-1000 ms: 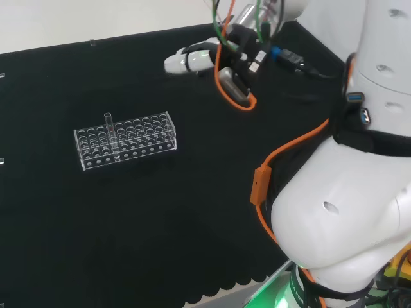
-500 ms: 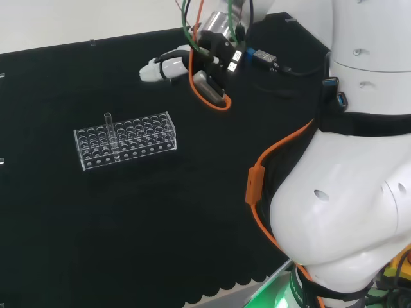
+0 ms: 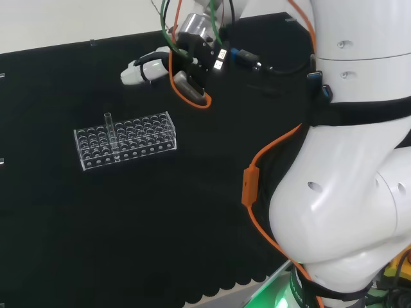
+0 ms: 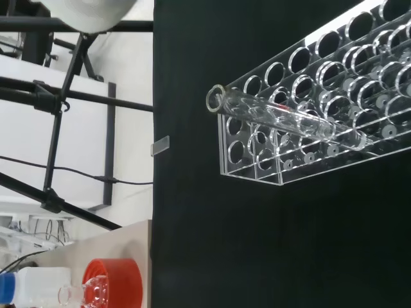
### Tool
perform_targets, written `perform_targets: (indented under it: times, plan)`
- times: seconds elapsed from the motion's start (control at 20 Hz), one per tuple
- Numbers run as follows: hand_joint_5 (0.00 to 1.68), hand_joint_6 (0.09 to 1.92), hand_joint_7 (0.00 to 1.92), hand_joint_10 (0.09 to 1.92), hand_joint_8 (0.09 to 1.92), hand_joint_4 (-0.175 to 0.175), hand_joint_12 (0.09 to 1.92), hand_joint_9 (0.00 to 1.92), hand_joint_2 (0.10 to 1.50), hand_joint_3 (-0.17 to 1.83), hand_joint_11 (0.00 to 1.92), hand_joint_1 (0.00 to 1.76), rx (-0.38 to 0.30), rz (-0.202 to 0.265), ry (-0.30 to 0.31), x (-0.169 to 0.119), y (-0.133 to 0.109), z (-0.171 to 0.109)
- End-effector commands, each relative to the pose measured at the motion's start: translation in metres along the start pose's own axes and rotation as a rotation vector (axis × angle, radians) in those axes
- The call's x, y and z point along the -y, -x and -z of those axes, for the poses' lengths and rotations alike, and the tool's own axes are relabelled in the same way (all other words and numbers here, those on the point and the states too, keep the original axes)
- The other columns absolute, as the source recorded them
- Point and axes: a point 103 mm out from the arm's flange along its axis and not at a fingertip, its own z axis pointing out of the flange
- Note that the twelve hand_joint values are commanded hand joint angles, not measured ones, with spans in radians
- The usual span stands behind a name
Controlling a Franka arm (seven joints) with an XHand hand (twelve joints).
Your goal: Pick up the test tube.
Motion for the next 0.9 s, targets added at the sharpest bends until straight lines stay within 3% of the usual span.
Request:
perform_targets:
  times: [0.05,0.45,0.9]
  plan:
    - [0.40,0.19,0.31,0.90,0.72,-0.027,1.38,0.20,0.76,0.50,0.00,0.76,0.041,0.008,-0.042,-0.022,0.001,-0.015]
    - [0.42,0.20,0.32,0.89,0.72,-0.029,1.39,0.21,0.75,0.50,0.00,0.79,0.089,0.018,-0.080,-0.033,0.004,-0.038]
    - [0.45,0.22,0.35,0.89,0.71,-0.029,1.40,0.22,0.74,0.52,0.00,0.82,0.066,0.044,-0.102,-0.033,-0.001,-0.065]
